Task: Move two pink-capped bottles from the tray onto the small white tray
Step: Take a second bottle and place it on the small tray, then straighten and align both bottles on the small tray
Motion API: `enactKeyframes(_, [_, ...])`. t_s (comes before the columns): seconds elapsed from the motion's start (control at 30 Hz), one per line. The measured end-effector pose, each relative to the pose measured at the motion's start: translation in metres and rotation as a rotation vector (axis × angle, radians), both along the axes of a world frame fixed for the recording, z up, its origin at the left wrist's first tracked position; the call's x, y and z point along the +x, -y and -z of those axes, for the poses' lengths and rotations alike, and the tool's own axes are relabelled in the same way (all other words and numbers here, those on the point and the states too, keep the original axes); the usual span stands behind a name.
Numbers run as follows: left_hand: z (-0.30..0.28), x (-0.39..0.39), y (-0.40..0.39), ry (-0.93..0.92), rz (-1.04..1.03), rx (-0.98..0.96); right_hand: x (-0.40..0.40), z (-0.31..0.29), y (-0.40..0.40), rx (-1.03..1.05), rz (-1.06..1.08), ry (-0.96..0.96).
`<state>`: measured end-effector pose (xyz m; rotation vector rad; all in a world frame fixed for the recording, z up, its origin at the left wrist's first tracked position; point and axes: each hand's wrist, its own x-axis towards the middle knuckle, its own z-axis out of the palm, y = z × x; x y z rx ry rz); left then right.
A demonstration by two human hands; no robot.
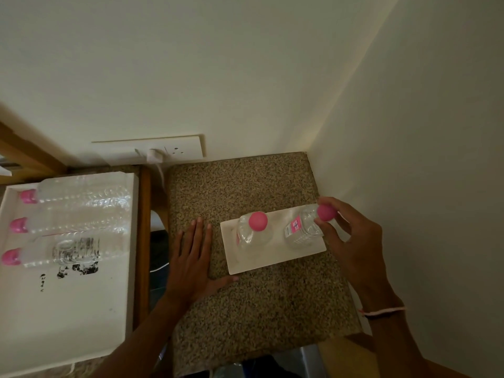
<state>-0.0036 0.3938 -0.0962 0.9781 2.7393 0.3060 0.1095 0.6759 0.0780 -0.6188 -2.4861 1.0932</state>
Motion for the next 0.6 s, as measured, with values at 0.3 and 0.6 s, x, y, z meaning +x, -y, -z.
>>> enactKeyframes(0.3, [-0.005, 0.001, 0.001, -0.002, 0.013, -0.043, 0.002, 0.001, -0.001, 0.004, -0.028, -0.025])
enactKeyframes(0.6, [-0.014, 0.002, 0.0, 0.015, 0.031, -0.073, 0.011, -0.001, -0.011, -0.053, -0.042, -0.024])
